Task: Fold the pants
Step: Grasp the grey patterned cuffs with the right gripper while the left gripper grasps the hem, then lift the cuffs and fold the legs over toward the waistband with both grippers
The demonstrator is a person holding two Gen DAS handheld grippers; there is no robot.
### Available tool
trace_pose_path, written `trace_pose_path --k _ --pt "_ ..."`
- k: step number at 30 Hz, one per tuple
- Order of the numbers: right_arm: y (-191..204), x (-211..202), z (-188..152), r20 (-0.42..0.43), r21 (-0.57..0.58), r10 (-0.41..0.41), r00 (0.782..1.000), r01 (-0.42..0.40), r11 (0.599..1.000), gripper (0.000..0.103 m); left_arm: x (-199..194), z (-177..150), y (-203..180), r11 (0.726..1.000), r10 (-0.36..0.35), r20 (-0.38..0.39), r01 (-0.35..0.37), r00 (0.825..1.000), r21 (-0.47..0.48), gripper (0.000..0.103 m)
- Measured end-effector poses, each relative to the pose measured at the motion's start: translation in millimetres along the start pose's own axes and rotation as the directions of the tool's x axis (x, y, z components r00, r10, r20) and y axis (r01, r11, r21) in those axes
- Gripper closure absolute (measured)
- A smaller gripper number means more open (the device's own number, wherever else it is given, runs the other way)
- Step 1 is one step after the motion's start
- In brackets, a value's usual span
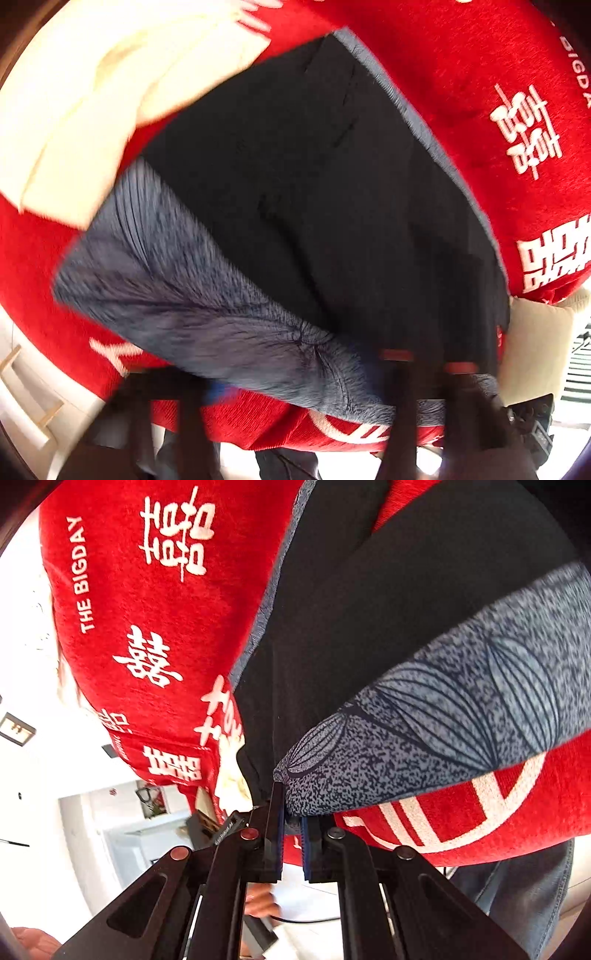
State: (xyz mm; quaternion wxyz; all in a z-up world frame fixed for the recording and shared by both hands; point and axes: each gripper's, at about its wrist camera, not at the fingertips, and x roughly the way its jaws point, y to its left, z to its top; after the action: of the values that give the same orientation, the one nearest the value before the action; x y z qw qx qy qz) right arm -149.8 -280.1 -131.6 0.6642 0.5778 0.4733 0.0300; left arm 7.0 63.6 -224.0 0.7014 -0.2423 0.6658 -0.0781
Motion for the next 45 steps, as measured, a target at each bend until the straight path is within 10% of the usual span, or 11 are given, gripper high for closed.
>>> trace_pose_path --k 8,17,24,29,34,36,40,45 --pt "78 -3 61 -0.018 -0.238 -0.063 0.998 0.057 0.97 0.095 -45 60 -63 0.999 -0.025 0.063 0.022 0.998 0.05 0.088" --pt "121 62 204 -0.089 -0.365 -0.188 0.978 0.143 0.92 0.095 2 173 -132 0.983 0.047 0.155 -0.073 0.987 0.168 0.088" --pt "90 134 278 -0.154 -0.395 -0.346 0.925 0.264 0.88 0.092 56 215 -134 0.941 0.272 0.239 -0.31 0.932 0.138 0.018" --pt "78 146 290 -0.189 -0.363 -0.338 0.922 0.254 0.896 0.091 37 216 -134 0.921 0.333 0.277 -0.374 0.901 0.107 0.017" --pt "104 127 293 -0.151 -0.441 -0.319 0.936 0.224 0.869 0.029 4 206 -155 0.855 0.413 0.386 -0.498 0.825 0.149 0.017" --pt "118 112 293 -0.092 -0.477 -0.313 0.945 0.234 0.847 0.026 -2 206 -160 0.823 0.444 0.402 -0.542 0.801 0.17 0.017" --pt "126 78 284 -0.05 -0.478 -0.319 0.946 0.258 0.839 0.026 12 181 -180 0.795 0.453 0.344 -0.547 0.823 0.263 0.017" --pt "100 5 251 0.083 -0.497 -0.435 0.897 0.416 0.762 0.026 43 108 -218 0.79 0.387 0.231 -0.45 0.893 0.416 0.017"
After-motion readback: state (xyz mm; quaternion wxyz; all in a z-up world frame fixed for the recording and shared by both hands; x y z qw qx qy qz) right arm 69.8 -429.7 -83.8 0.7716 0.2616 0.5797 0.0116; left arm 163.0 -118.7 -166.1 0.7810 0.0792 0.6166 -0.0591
